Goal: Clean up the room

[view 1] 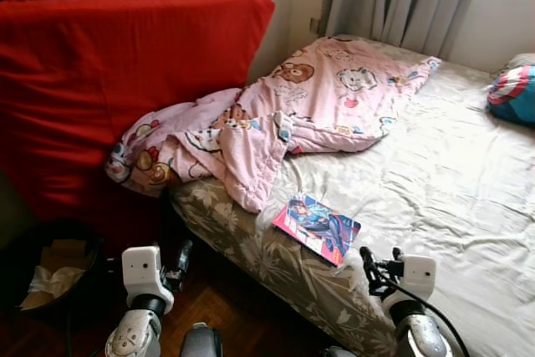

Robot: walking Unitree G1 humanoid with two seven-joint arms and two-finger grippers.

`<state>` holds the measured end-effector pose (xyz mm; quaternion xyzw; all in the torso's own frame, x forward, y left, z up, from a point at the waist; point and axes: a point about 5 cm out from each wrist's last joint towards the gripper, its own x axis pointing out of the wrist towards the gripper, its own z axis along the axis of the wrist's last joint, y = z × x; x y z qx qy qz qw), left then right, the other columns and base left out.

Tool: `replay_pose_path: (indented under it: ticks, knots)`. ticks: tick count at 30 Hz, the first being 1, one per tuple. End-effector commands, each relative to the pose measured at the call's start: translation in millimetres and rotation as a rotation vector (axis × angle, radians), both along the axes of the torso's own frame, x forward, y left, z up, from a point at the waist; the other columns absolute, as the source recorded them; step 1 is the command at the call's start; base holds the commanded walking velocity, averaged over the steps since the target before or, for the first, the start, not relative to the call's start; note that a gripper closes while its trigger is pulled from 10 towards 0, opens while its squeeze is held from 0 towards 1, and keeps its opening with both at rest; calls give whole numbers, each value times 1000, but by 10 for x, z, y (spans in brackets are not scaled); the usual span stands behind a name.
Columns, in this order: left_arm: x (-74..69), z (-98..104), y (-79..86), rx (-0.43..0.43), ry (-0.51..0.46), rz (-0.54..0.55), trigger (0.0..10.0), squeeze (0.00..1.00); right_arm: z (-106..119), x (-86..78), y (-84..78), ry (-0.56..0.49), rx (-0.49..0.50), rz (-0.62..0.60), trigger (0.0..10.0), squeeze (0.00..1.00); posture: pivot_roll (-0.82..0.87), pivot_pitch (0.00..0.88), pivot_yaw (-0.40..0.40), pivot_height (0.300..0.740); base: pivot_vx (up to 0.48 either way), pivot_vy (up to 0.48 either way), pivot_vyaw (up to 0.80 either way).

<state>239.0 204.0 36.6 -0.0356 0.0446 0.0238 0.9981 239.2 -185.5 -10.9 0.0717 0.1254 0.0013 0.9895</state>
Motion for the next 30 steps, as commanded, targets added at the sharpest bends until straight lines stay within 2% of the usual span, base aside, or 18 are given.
replay_pose_path:
  ticks: [1, 3, 22, 30]
  knots:
    - [16, 6, 14, 0, 6, -5, 10000, 0, 10, 15, -8, -3, -9, 11, 10000, 0, -25, 50, -44, 649, 311, 0, 0]
    - [22, 13, 20, -1, 6, -7, 10000, 0, 7, 17, 2, -5, 5, 11, 10000, 0, -26, 51, -40, 649, 345, 0, 544]
    - [51, 33, 21, -5, 5, -16, 10000, 0, -92, 1, 26, 56, 52, -27, 10000, 0, -22, 69, -33, 649, 357, 0, 0]
    - [55, 43, 13, -6, 5, -19, 10000, 0, -179, 4, -73, 152, 60, -131, 10000, 0, -11, 80, -34, 649, 0, 0, 0]
